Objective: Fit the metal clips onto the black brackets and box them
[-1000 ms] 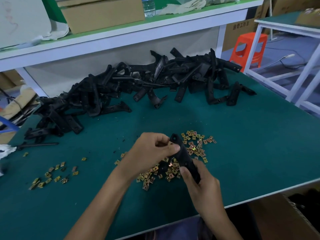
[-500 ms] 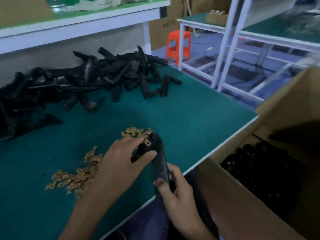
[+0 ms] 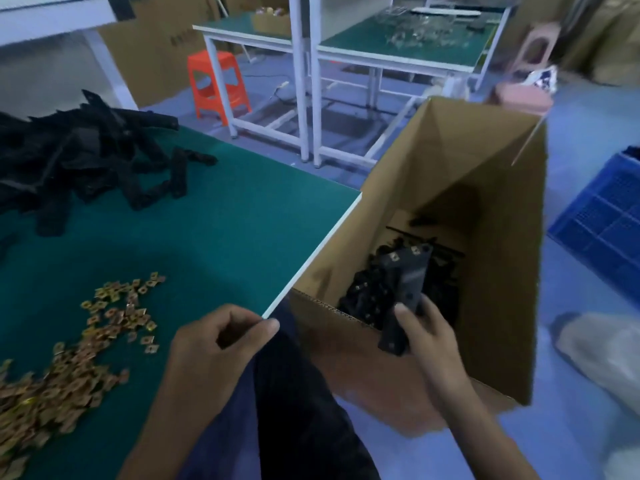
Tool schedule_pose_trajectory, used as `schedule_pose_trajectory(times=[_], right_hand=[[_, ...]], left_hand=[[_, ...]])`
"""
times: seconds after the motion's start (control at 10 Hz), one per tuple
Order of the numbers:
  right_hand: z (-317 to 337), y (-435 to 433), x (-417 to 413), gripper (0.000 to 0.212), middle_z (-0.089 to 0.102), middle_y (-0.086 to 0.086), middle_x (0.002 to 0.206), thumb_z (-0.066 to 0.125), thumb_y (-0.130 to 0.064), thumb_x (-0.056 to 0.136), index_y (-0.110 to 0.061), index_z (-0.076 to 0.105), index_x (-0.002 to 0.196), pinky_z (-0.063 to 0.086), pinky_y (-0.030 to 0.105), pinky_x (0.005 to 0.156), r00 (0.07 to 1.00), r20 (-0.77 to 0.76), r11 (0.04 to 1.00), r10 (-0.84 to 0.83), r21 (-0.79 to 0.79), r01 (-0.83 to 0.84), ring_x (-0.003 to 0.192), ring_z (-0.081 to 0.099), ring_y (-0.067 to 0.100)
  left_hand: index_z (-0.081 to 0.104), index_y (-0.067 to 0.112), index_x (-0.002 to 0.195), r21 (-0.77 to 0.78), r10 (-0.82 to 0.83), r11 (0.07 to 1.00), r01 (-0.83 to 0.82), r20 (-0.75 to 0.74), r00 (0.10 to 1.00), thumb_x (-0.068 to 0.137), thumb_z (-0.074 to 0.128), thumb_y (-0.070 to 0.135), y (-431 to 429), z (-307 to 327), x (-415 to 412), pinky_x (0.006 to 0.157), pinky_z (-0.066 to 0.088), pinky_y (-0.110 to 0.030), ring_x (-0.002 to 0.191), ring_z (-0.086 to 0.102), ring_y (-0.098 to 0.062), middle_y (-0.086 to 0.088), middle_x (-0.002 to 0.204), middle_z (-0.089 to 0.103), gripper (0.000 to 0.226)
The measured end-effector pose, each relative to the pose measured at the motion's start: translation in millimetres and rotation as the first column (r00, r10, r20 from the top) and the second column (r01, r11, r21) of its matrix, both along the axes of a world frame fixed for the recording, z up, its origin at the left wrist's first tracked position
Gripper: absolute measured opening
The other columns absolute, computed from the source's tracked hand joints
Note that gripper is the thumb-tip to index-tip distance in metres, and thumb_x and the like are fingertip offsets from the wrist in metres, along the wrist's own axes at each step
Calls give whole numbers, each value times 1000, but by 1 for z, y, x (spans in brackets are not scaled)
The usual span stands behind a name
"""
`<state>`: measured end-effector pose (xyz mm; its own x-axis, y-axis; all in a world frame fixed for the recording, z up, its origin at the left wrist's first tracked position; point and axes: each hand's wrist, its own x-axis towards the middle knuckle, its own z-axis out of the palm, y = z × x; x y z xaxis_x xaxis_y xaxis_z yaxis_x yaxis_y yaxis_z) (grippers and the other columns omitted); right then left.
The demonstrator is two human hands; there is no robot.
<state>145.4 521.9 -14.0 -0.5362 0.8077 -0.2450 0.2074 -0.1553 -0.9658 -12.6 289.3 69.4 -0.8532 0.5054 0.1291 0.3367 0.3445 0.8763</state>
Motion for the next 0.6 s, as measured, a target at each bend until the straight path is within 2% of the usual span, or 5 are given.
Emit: schedule_pose_trajectory(times=[0.1,0.3,0.4,0.5,0.6], right_hand=[[10,38,-16,80,40,-4,157,62,-45,98,-27,19,162,39,47,115,985,157,992,-65,116,47,144,41,21],[13,10,-36,43,60,-9,139,42,-43,107,-29,53,147,47,37,108,999,-28,999,44,23,-43,127,57,9],[15,-20,-42,35,71,-13,120,41,-36,109,-29,70,126,49,27,98,989,-76,991,130,47,-127,109,65,-1],[29,-56,-47,28,76,-11,96,53,-22,105,-22,78,94,50,19,83,973,-82,976,217,53,-213,93,67,1],[49,-120,-50,21,75,-13,102,62,-28,101,-22,78,90,49,24,90,885,-140,865,444,323,-384,102,68,3]], left_hand=[[75,29,67,119,10,993,-27,141,990,93,62,34,1,1,8,56,47,-14,53,56,-1,0,60,67,29],[68,27,123,336,-63,931,-140,529,846,85,22,70,-15,-3,3,87,46,-37,102,72,-17,-1,116,75,74],[65,25,129,358,-56,911,-206,602,796,85,20,72,-23,-1,3,93,44,-39,109,70,-19,-2,121,74,78],[66,21,122,306,30,908,-287,635,772,99,30,52,-30,-6,6,90,49,-36,103,72,-21,-6,114,76,52],[70,14,113,285,85,879,-382,695,714,107,35,32,-31,-7,21,82,52,-32,95,74,-21,-6,104,78,40]])
